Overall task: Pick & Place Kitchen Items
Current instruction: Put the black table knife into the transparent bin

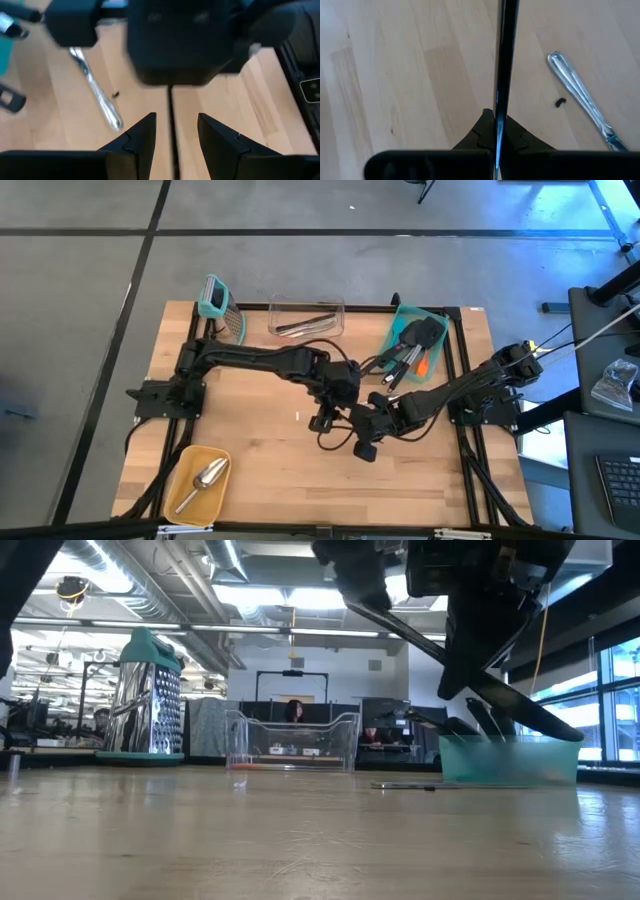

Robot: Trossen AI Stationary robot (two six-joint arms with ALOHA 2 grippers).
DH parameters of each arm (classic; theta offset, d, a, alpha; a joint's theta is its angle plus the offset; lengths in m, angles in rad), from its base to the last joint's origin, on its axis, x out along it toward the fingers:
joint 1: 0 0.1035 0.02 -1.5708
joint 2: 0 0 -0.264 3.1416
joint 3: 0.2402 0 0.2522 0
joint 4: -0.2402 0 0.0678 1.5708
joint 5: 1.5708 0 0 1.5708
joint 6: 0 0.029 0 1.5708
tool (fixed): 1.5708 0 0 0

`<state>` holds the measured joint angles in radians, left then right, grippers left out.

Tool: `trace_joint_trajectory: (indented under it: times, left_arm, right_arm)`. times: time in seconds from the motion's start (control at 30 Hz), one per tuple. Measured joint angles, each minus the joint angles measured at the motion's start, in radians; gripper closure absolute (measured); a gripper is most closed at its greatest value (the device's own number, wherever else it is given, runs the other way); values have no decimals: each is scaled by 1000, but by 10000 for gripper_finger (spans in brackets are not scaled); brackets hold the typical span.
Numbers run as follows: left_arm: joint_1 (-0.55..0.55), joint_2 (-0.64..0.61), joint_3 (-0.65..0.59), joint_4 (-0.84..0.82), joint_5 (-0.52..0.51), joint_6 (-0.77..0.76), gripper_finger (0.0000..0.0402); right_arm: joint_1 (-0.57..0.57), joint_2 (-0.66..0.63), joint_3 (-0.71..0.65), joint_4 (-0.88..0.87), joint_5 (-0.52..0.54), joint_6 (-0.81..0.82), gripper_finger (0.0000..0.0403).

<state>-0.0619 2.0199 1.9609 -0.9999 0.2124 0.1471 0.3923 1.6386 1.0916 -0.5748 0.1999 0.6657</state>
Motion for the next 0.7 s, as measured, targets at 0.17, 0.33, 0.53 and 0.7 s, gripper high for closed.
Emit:
trace_joint_trajectory:
  times: [0.17,0.33,0.53,0.7]
  left_arm:
    - [-2,16,0,7,-6,17,261]
    - [2,17,0,-22,-12,16,261]
    - [1,17,0,-39,-44,15,261]
    - [-2,17,0,-38,-63,13,261]
  right_arm:
    - [0,0,0,-4,6,0,403]
    - [0,0,0,1,8,0,403]
    - [0,0,0,2,8,0,403]
    - [0,0,0,2,8,0,403]
